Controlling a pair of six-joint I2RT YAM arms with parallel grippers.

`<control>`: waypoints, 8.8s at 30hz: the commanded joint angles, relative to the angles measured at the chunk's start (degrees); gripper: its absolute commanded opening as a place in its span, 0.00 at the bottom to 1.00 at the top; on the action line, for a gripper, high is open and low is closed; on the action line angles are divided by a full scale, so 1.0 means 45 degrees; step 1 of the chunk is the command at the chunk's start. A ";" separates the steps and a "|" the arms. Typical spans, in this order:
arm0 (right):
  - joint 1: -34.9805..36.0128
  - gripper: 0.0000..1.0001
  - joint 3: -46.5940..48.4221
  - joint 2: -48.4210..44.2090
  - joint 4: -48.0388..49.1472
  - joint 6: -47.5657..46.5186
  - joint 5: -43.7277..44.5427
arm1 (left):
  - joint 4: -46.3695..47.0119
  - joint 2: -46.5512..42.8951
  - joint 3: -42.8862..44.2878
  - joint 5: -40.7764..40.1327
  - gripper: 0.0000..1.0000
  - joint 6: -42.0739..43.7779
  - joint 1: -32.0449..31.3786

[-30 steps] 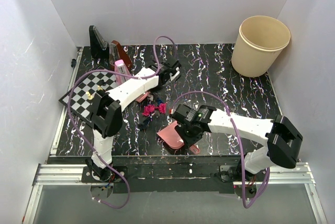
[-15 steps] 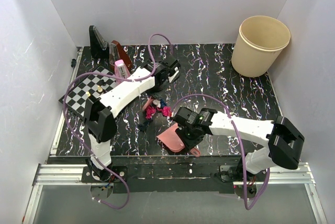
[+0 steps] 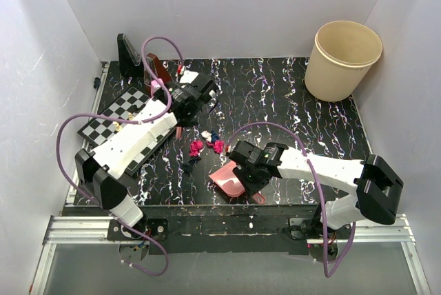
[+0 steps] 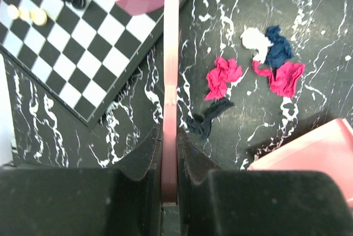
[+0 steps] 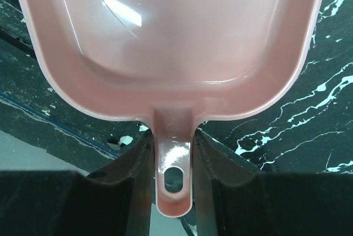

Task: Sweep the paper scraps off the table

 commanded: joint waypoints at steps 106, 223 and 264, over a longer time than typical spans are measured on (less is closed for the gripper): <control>-0.1397 0.01 0.4029 0.4464 0.0543 -0.2001 0.1060 | -0.0795 0.3283 0.2379 1.0736 0.00 0.8501 -0.0610; -1.8565 0.01 0.2526 0.5594 2.6558 1.9130 -0.8921 | 0.7681 -0.5196 -0.7738 0.7164 0.00 0.5062 0.1890; -0.6791 0.01 0.2719 0.2331 0.2011 0.0635 0.2541 | 0.7583 -0.5684 -0.7855 0.6675 0.00 0.5179 0.1890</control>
